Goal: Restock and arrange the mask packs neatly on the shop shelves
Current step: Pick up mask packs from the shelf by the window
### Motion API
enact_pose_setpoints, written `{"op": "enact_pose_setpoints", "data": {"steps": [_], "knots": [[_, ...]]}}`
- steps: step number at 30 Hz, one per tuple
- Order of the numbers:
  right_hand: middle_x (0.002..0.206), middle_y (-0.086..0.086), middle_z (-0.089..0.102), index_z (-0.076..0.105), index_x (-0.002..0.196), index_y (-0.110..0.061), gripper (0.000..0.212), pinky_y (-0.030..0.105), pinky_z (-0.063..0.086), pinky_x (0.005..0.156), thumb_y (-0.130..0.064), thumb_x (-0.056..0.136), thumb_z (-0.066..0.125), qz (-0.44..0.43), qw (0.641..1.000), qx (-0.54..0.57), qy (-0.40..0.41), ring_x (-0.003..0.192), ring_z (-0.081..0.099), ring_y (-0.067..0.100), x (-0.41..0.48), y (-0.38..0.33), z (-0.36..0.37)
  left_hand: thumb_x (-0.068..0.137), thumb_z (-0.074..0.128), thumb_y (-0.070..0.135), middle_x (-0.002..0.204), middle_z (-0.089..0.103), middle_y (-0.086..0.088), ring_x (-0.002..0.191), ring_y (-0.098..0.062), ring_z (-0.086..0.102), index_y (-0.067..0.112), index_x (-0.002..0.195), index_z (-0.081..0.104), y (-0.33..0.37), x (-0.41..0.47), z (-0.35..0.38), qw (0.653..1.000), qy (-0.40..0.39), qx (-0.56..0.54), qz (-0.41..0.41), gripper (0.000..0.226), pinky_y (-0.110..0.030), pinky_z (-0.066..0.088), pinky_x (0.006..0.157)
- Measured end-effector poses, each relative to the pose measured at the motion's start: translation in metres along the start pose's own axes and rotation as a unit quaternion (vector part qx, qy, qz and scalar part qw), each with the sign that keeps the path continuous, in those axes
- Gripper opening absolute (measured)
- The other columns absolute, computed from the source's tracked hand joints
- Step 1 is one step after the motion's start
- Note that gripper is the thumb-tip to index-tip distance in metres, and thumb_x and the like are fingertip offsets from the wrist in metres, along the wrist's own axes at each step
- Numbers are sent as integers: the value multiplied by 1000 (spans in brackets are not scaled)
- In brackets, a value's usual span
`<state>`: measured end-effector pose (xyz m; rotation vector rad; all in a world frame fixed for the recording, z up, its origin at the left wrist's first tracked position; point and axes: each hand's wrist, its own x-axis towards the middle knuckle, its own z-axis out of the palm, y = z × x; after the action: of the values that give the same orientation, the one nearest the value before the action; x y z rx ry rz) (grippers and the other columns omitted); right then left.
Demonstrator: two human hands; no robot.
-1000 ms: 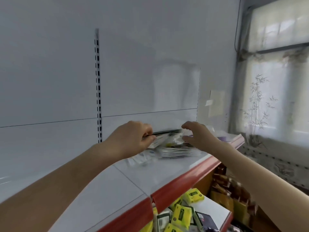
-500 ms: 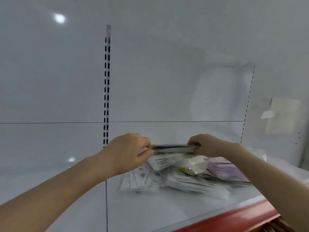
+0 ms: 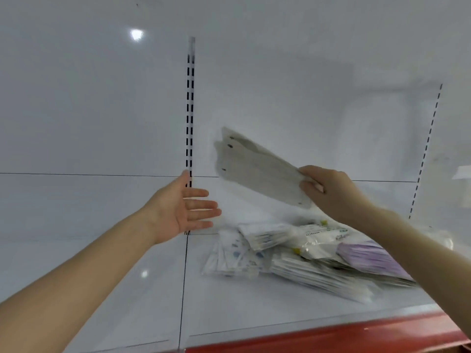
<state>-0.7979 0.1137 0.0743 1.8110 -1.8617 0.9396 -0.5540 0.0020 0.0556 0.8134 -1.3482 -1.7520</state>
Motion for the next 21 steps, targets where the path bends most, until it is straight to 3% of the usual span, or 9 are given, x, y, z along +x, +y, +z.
{"op": "enact_pose_setpoints", "data": {"steps": [3,6,9,11,14,16,18,19,21], "knots": [[87,5,69,65,111,-11,27,30,46,66,-13,91,46,-130,990,-3,58,73,61,26,-19,-31,24,91,30,63,103,66,-29,79,-38,70,-8,108,53,5,-9,-32,990,-40,-133,-34,77,-45,59,58],[106,4,70,67,110,-9,33,25,49,79,-20,93,41,-261,964,-36,43,96,62,18,-35,-52,57,84,37,66,106,68,-23,86,-34,70,-5,107,62,8,-22,-64,988,-85,-127,-32,79,-42,59,65],[113,4,67,67,111,-10,30,24,39,95,-14,91,46,-318,947,-36,28,107,53,15,-36,-64,85,81,55,36,105,70,-17,86,-29,71,0,112,63,8,-40,-86,998,-54,0,-26,48,-40,58,71],[119,-3,64,65,115,-16,35,24,42,97,-25,84,52,-313,949,-13,-37,113,49,10,-34,-74,96,83,56,7,102,70,-18,80,-26,71,-2,115,61,4,-47,-97,999,-16,33,5,33,-36,59,67],[131,-31,37,56,122,-38,52,19,32,105,-51,72,66,-185,961,126,-164,126,32,-9,-33,-92,100,84,56,-7,106,68,-20,83,-27,70,1,113,61,-1,-57,-118,995,44,65,54,30,-36,59,71],[133,-29,34,48,124,-42,62,19,27,107,-55,67,70,-87,968,205,-113,128,33,-6,-29,-102,104,82,60,-6,107,69,-17,90,-26,69,6,112,62,-2,-67,-132,989,68,95,86,32,-35,59,73],[135,-17,38,41,135,-31,72,23,29,103,-41,72,75,35,965,257,-35,128,37,4,-20,-114,106,81,62,-5,100,73,-8,88,-19,70,14,107,63,-4,-79,-142,985,72,108,116,32,-27,57,68],[137,-10,42,36,139,-26,77,26,33,100,-36,73,75,104,942,314,-55,126,41,8,-17,-120,106,81,62,-5,96,74,-4,87,-16,70,17,105,63,-6,-85,-147,984,70,108,126,33,-26,56,67],[131,1,53,35,138,-21,82,31,44,91,-36,70,78,193,861,443,-158,113,54,13,-15,-129,111,79,64,-4,98,73,-1,91,-16,70,21,106,61,-10,-92,-155,984,56,109,131,37,-27,56,73]]}}
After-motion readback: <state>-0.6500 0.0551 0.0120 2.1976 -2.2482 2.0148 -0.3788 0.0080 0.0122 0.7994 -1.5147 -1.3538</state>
